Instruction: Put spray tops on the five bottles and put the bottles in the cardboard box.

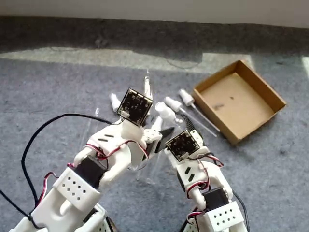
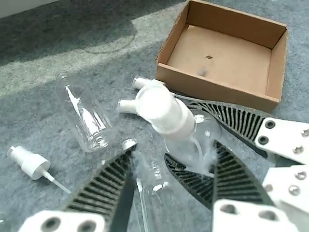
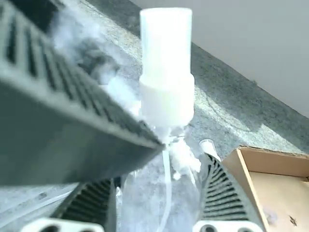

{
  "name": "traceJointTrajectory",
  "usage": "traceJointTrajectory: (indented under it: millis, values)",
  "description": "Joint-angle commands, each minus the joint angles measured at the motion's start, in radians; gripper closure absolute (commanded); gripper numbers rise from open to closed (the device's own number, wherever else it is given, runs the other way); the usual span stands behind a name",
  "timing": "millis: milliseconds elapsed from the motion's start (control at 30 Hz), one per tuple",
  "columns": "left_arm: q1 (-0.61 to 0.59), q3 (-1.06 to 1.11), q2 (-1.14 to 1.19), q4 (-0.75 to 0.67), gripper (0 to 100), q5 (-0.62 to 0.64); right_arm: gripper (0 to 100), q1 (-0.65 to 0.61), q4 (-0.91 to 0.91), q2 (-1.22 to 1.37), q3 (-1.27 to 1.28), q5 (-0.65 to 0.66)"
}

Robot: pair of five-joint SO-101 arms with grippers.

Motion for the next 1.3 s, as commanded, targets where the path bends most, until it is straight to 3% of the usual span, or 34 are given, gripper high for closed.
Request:
traceJointTrajectory:
  millis: [0,300,467,767,967,1267]
  values:
    - [0.002,-0.012,-0.090,0.061,81,-0.014,90.4,0.022,-0.033,-0.018,0.042,0.002]
    - [-0.025,-0.015,-0.213,0.244,83,-0.017,90.5,0.022,-0.033,-0.018,0.042,0.002]
    - [-0.156,-0.013,-0.272,0.255,100,-0.017,90.6,0.022,-0.033,-0.018,0.044,0.002]
    - [-0.318,0.071,-0.446,0.256,95,-0.018,90.6,0.024,-0.033,-0.018,0.044,0.002]
    - [-0.421,0.228,-0.631,0.249,99,-0.192,90.7,0.024,-0.031,-0.018,0.044,0.002]
    - [-0.521,0.392,-0.760,0.255,100,-0.195,90.7,0.028,-0.028,-0.018,0.042,0.002]
